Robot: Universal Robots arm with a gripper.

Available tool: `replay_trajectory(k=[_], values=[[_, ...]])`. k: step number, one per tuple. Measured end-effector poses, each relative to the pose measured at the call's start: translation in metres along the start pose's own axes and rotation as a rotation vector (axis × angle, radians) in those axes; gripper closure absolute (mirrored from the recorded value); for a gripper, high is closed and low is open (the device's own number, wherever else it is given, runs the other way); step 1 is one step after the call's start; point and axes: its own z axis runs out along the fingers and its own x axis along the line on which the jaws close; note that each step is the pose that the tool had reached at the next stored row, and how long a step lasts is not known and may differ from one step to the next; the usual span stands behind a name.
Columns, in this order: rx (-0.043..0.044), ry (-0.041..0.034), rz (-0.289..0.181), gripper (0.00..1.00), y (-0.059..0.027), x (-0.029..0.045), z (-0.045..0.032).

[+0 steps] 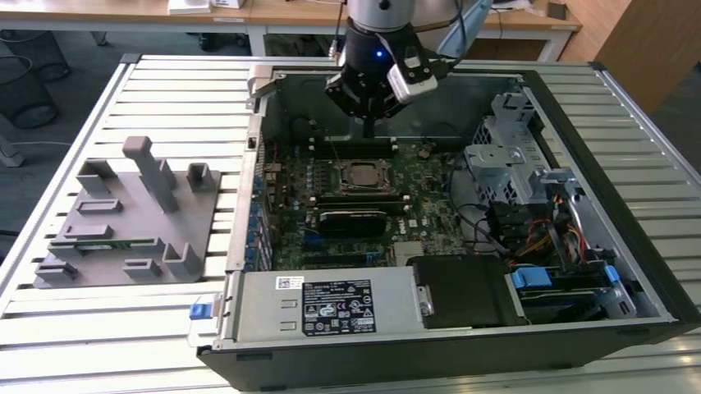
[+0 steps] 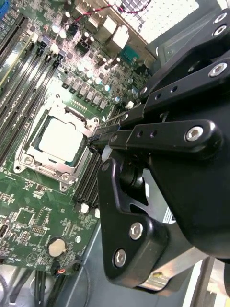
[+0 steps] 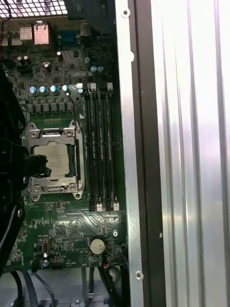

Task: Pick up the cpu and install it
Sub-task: 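Install the first cpu locking lever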

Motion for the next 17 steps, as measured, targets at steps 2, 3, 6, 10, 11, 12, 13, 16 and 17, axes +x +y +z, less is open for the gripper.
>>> replay_trajectory(k=[2,3,6,10,11,12,13,16,17], values=[[-0.0003,0.0003,-0.007,0.89,-0.0001,0.0016,0.0002],[-0.0002,0.0004,-0.008,0.89,-0.0002,0.0026,0.0002],[-0.0001,0.0004,-0.010,0.89,-0.0006,0.0096,0.0002],[-0.0001,0.0005,-0.010,0.89,-0.0013,0.0192,0.0004],[-0.0002,0.0004,-0.010,0.89,-0.0014,0.0211,0.0006],[-0.0003,0.0004,-0.013,0.89,-0.0015,0.0228,0.0010],[-0.0003,0.0004,-0.019,0.89,-0.0018,0.0237,0.0015],[-0.0002,0.0008,-0.031,0.89,-0.0025,0.0285,0.0037],[-0.0002,0.0009,-0.031,0.89,-0.0026,0.0305,0.0039]])
